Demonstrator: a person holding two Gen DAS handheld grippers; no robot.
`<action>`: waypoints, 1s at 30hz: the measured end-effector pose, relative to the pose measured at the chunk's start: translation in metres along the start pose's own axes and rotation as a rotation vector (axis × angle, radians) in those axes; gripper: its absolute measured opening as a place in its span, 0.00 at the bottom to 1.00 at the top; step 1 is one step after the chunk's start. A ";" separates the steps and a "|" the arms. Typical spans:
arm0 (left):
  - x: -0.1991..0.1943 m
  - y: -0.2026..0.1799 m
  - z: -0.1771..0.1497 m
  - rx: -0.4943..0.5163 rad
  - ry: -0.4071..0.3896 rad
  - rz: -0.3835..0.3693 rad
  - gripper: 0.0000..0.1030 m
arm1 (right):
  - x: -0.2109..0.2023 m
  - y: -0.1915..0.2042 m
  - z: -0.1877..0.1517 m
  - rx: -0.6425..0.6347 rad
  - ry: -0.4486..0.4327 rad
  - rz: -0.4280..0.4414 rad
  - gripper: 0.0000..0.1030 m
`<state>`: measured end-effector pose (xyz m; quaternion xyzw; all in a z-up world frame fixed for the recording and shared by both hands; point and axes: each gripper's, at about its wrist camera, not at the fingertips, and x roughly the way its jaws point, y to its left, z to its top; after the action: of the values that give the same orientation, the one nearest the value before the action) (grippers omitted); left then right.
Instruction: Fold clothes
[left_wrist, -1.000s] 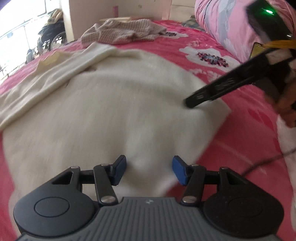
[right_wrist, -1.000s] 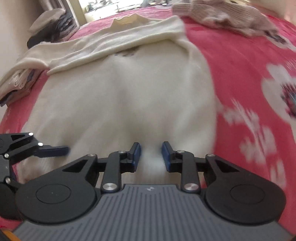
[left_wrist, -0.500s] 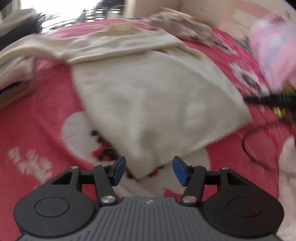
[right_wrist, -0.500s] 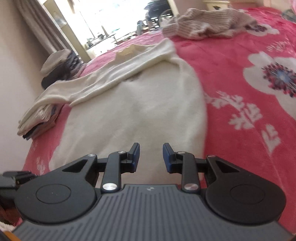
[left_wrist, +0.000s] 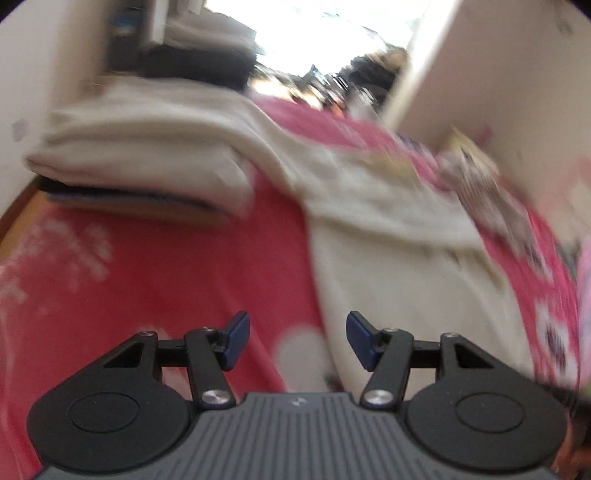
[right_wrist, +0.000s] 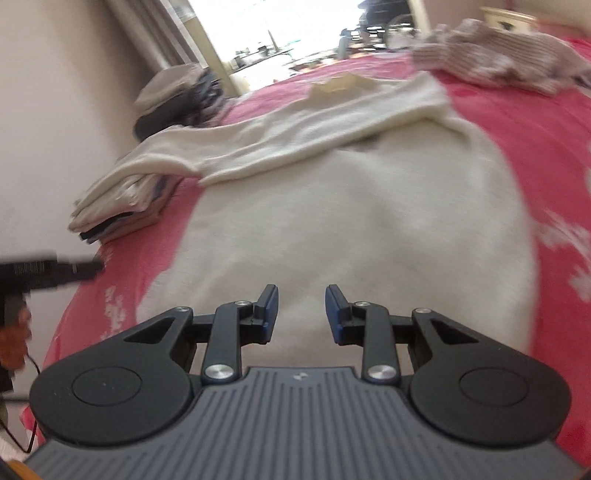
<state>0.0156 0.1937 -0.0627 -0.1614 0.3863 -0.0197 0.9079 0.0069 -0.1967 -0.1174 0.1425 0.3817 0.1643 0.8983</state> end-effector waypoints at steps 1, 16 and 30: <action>-0.002 0.010 0.011 -0.038 -0.032 0.015 0.59 | 0.009 0.004 0.003 -0.011 0.009 0.009 0.27; 0.034 0.163 0.122 -0.722 -0.212 0.014 0.60 | 0.069 0.000 -0.005 0.046 0.094 0.052 0.27; 0.078 0.178 0.129 -0.859 -0.190 0.103 0.21 | 0.070 0.004 -0.005 0.039 0.090 0.031 0.29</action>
<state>0.1453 0.3859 -0.0879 -0.5057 0.2819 0.2028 0.7898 0.0484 -0.1638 -0.1641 0.1584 0.4228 0.1770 0.8746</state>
